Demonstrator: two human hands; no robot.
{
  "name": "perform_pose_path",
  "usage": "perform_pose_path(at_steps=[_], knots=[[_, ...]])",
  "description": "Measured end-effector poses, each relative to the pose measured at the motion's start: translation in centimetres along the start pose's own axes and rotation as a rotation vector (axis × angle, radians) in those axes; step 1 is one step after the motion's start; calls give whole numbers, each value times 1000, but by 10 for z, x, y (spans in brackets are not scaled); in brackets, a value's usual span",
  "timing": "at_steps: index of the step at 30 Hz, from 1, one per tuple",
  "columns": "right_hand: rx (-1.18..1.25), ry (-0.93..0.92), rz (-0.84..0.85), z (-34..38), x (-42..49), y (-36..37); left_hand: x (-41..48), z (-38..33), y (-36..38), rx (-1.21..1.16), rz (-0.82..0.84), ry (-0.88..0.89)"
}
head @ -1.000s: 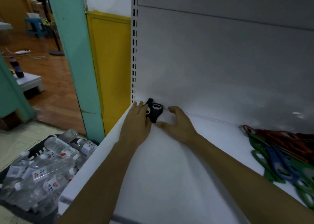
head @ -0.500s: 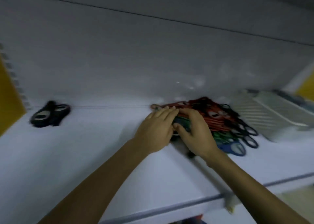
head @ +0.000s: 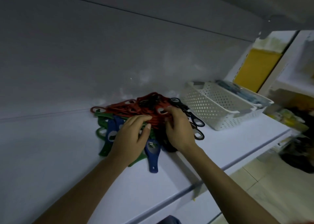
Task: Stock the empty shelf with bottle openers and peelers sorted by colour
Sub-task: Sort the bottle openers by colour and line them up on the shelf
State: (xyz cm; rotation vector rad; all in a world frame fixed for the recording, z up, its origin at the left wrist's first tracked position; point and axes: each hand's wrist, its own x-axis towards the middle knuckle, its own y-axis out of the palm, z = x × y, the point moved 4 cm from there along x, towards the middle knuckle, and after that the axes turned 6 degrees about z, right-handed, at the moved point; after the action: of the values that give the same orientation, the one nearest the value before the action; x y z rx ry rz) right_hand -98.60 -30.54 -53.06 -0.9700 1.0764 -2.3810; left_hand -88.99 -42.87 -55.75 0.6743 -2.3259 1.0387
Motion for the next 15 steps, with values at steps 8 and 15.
perform_pose_path(at_steps=[8, 15], knots=[[-299, 160, 482, 8, 84, 57, 3, 11, -26, 154, -204, -50], [-339, 67, 337, 3, 86, 57, 6, 26, -17, 27, -146, -179]])
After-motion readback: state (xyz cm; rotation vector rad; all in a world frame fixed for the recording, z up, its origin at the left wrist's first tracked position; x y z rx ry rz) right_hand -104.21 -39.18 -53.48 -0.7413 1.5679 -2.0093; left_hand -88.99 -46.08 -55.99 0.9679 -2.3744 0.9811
